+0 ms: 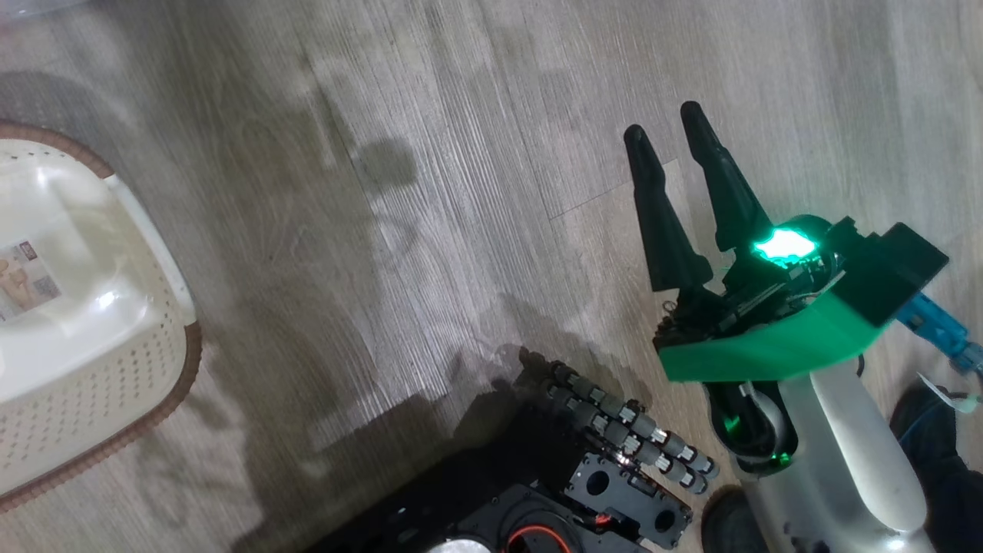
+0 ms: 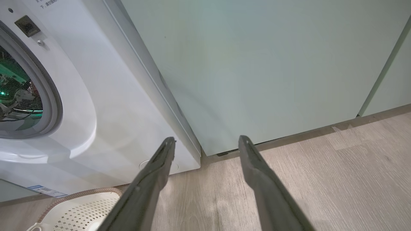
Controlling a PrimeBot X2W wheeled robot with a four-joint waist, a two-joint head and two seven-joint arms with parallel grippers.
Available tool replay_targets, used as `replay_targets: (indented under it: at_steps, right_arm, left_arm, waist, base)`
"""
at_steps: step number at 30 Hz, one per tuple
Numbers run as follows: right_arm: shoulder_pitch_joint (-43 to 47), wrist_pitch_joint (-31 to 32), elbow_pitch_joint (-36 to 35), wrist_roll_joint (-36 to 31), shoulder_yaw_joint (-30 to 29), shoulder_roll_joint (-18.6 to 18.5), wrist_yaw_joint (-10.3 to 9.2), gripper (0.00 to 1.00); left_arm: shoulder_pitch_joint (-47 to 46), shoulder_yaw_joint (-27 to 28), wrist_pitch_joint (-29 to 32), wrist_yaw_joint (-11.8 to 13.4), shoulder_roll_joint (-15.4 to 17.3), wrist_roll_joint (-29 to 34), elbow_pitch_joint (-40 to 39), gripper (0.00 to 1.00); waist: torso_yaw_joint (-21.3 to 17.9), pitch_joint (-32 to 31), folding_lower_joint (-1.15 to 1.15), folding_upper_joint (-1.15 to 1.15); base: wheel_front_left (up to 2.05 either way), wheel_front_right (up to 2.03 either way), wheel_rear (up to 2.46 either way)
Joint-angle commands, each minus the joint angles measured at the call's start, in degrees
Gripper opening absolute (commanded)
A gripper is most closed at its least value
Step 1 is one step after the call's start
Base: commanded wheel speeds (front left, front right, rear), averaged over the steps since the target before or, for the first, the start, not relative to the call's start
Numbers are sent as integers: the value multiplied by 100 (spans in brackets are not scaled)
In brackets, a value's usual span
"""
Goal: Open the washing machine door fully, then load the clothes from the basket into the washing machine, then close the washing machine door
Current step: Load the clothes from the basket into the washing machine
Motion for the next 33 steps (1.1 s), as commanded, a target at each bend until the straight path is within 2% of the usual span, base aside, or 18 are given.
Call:
replay_targets:
  at_steps: [1, 4, 5, 6, 7, 18, 33]
  right_arm:
    - [65, -37, -181, 60, 81, -21, 0, 100]
    - [36, -37, -176, 42, 78, -21, 0, 100]
    - [29, -37, -170, 37, 76, -21, 0, 100]
    - [22, -37, -165, 34, 73, -21, 0, 100]
    - [15, -37, -159, 33, 71, -21, 0, 100]
    - [30, -37, -76, -76, -22, -21, 0, 100]
    - [207, -37, 33, -282, -207, -21, 0, 100]
  left_arm:
    - [86, -27, -20, -45, 294, 25, -126, 0]
    - [132, -98, -35, -113, 282, 5, 49, 0]
    - [145, -129, -53, -125, 271, 13, 92, 19]
    - [158, -135, -64, -116, 248, 3, 143, 87]
    - [172, -131, -100, -106, 225, -12, 180, 100]
    - [659, -484, -661, -194, 60, 168, 114, 100]
    - [1658, -635, -846, 133, -376, 185, -235, 100]
  waist:
    - [8, 5, 0, 0]
    - [42, -1, 0, 0]
    - [61, -10, 0, 0]
    - [83, -21, 0, 0]
    - [101, -32, 0, 0]
    - [290, -319, 0, 0]
    - [589, -885, 0, 0]
  base:
    - [0, 0, 0]
    - [0, 0, 0]
    - [0, 0, 0]
    - [0, 0, 0]
    - [0, 0, 0]
    - [0, 0, 0]
    - [0, 0, 0]
